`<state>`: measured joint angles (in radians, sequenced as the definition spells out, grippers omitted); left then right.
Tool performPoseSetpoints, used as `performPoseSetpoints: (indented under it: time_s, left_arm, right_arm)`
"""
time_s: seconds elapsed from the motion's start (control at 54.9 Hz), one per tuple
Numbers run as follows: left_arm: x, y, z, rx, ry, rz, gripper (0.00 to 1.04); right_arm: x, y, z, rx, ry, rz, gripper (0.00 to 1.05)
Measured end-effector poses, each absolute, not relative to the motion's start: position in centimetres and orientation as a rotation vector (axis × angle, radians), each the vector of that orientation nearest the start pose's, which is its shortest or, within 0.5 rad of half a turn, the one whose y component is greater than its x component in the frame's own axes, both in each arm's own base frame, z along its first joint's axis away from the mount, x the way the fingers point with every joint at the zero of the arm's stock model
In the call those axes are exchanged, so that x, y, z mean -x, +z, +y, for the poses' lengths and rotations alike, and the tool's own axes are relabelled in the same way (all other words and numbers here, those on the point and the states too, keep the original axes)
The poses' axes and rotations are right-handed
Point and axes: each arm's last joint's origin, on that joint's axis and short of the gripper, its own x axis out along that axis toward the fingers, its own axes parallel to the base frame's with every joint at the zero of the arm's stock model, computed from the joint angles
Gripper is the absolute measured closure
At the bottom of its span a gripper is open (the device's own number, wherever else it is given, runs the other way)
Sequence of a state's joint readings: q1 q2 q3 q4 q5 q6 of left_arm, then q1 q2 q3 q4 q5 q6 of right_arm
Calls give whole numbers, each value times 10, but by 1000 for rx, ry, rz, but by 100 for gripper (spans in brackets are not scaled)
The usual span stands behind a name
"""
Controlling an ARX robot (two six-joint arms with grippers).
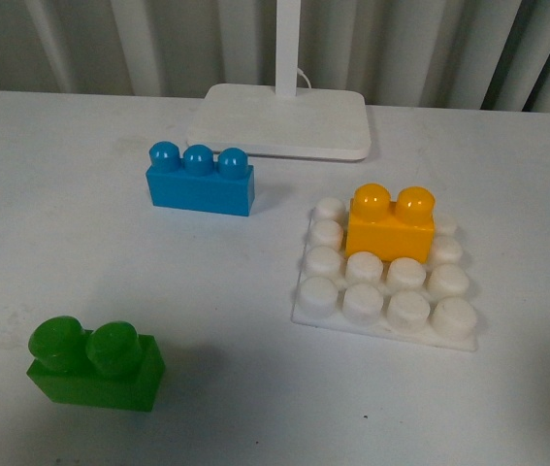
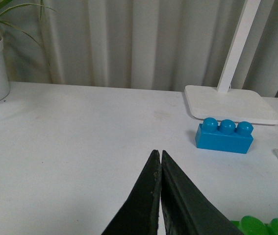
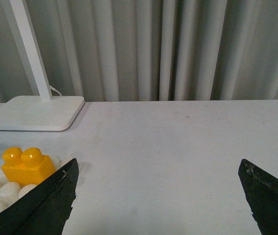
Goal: Insert yellow block into base center
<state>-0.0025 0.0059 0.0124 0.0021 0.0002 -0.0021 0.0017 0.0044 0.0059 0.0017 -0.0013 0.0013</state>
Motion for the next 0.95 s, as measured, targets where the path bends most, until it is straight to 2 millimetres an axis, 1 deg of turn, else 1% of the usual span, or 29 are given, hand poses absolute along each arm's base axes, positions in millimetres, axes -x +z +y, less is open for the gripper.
performPoseSetpoints:
  time_s: [0.055, 0.091, 0.146, 0.218, 0.237, 0.255, 0.273, 0.309, 0.51, 0.582, 0.947]
  left_arm:
    - [-97, 168, 0, 2, -3, -9, 92]
    - [-97, 168, 0, 2, -3, -9, 84]
    - [-97, 168, 0, 2, -3, -9, 76]
    - [-97, 168, 0, 2, -3, -9, 62]
    - [-97, 168, 0, 2, -3, -9, 60]
    - [-97, 168, 0, 2, -3, -10, 54]
    - [-97, 168, 0, 2, -3, -10, 51]
    - [-97, 168, 0, 2, -3, -10, 41]
    - [-97, 168, 0, 2, -3, -10, 5]
    - [-97, 168, 0, 2, -3, -10, 7]
    - [-97, 168, 0, 2, -3, -10, 6]
  right_arm:
    - [-98, 165, 0, -1, 3, -4, 9]
    - [-98, 165, 0, -1, 3, -4, 9]
    - [-98, 165, 0, -1, 3, -4, 9]
    - [-98, 165, 0, -1, 3, -4, 9]
    - [-98, 165, 0, -1, 3, -4, 9]
    - [-98, 165, 0, -1, 3, -4, 9]
    - [-98, 165, 0, -1, 3, -4, 9]
    - [-98, 165, 0, -1, 3, -4, 9]
    - [-98, 165, 0, -1, 3, -4, 9]
    - [-98, 165, 0, -1, 3, -4, 9]
    - [-98, 165, 0, -1, 3, -4, 9]
